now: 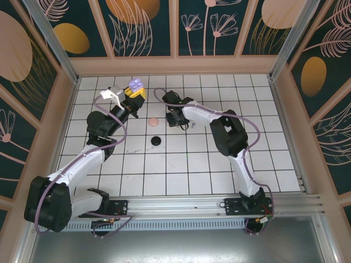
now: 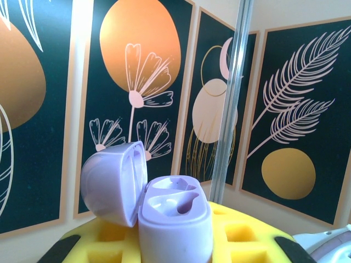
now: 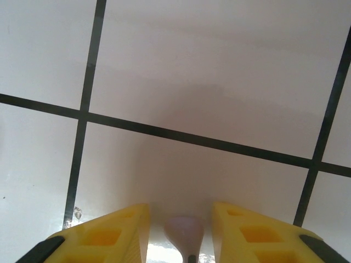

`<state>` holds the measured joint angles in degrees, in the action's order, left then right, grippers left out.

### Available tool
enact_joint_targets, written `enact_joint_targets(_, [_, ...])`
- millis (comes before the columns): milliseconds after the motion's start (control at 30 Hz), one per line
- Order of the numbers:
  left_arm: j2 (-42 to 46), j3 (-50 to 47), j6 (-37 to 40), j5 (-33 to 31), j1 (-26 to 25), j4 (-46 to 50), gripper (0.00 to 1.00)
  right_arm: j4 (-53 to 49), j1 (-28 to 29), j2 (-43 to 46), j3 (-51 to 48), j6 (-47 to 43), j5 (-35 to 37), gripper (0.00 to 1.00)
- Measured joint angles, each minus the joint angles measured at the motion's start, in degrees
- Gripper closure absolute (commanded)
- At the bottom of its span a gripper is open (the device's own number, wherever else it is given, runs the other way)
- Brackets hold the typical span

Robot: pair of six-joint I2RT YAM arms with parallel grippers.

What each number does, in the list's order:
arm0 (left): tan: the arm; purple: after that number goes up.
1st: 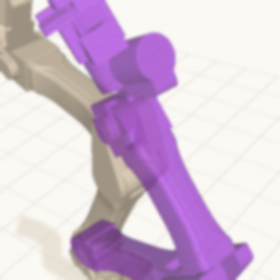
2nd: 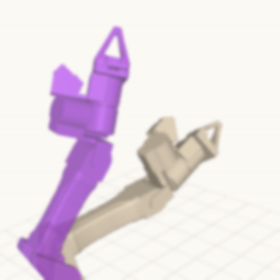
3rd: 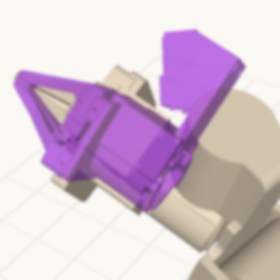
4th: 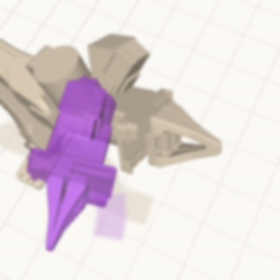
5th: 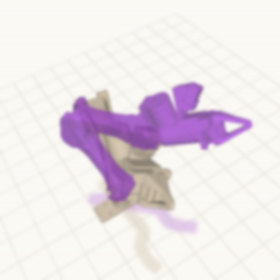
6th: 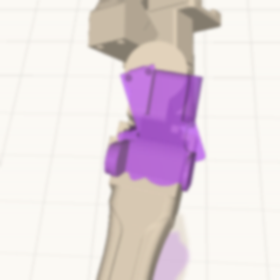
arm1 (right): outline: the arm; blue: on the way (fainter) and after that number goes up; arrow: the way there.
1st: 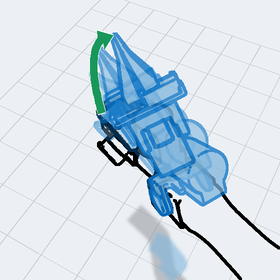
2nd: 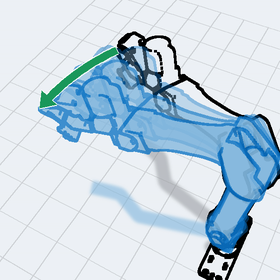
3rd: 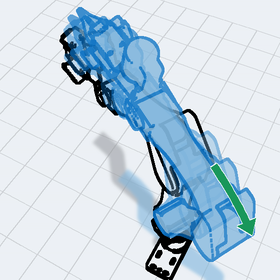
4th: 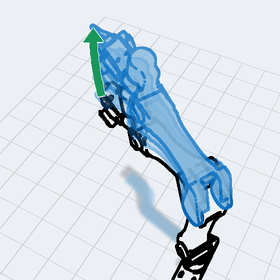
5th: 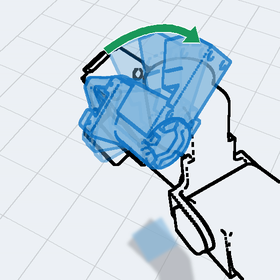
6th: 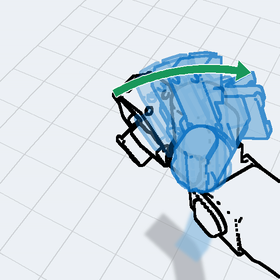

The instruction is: Insert the wireless bluetooth earbuds into the charging case

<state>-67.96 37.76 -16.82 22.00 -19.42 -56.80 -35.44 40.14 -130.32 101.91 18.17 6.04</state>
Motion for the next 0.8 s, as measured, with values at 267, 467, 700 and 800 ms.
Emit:
enact_joint_targets(267, [0.0, 0.0, 0.0, 0.0, 0.0, 0.0, 1.0, 0.02, 0.11, -0.02, 0.0, 0.0, 0.09, 0.7])
enact_joint_targets(467, [0.0, 0.0, 0.0, 0.0, 0.0, 0.0, 1.0, 0.02, 0.11, -0.13, 0.0, 0.0, 0.22, 0.74])
enact_joint_targets(700, [0.0, 0.0, 0.0, 0.0, 0.0, -0.02, 1.0, 0.07, 0.24, -0.13, 0.0, 0.22, 0.59, 0.83])
enact_joint_targets(800, [0.0, -0.11, -0.02, -0.02, 0.0, -0.04, 1.0, 0.13, 0.28, 0.0, -0.15, 0.24, 0.83, 0.83])
